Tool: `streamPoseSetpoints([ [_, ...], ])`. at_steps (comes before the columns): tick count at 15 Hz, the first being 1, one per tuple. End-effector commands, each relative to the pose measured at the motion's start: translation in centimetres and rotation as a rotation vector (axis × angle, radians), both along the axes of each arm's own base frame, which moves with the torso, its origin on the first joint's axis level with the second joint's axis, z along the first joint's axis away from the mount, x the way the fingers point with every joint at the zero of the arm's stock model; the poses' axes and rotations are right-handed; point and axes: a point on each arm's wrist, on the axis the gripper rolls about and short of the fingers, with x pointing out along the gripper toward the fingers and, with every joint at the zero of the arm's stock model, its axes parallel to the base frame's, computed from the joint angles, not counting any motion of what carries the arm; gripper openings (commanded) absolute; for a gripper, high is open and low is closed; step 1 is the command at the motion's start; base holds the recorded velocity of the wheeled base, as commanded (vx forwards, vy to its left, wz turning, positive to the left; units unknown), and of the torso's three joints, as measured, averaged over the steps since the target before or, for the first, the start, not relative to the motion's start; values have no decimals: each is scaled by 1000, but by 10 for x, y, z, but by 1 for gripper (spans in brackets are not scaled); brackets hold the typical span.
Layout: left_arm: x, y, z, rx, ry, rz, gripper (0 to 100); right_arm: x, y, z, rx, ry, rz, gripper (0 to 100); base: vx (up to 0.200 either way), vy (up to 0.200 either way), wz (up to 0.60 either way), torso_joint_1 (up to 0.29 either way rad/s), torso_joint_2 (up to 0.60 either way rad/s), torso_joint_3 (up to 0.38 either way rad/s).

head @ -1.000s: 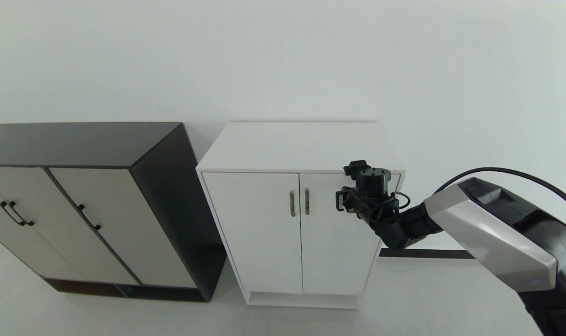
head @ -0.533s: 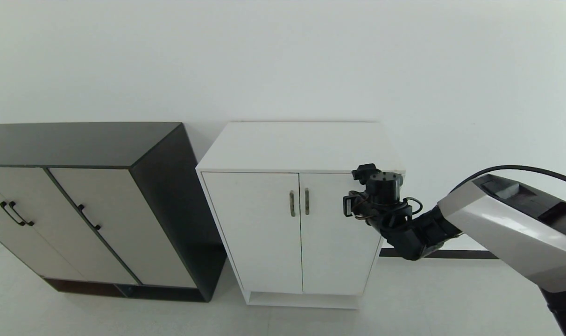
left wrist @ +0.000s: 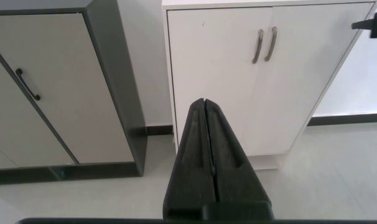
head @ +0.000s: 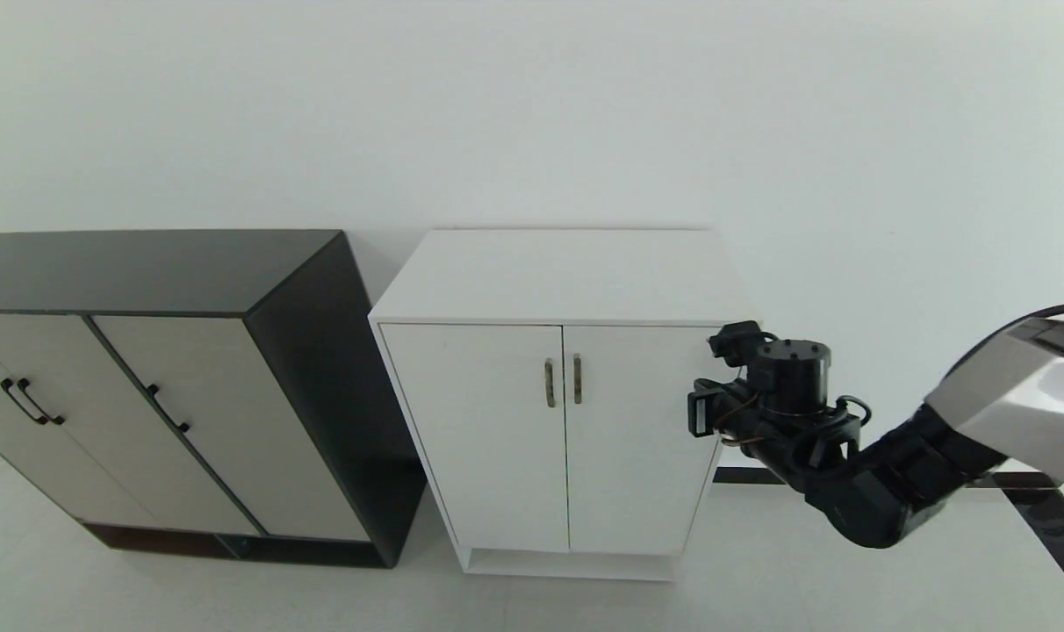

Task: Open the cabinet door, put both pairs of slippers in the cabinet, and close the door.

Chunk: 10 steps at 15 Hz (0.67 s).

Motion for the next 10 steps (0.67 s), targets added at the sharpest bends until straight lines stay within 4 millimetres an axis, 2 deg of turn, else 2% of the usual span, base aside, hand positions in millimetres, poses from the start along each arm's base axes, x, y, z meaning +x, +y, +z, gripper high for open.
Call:
streamPoseSetpoints([
  [1,0,0,0,0,2,0,0,-30,-27,26,13,-27,-31,0,0,0,0,0,0,0],
  [2,0,0,0,0,2,0,0,-49,-47,28,1,-5,-62,0,0,0,0,0,0,0],
  [6,0,0,0,2,0,0,0,-93,-100,25,-3,-1,-173,0,0,0,0,0,0,0],
  [8,0,0,0,2,1,0,0,-116,-120,22,-24,12,-214,0,0,0,0,0,0,0],
  [10,0,0,0,2,1,0,0,-139,-130,22,-31,18,-231,0,0,0,0,0,0,0],
])
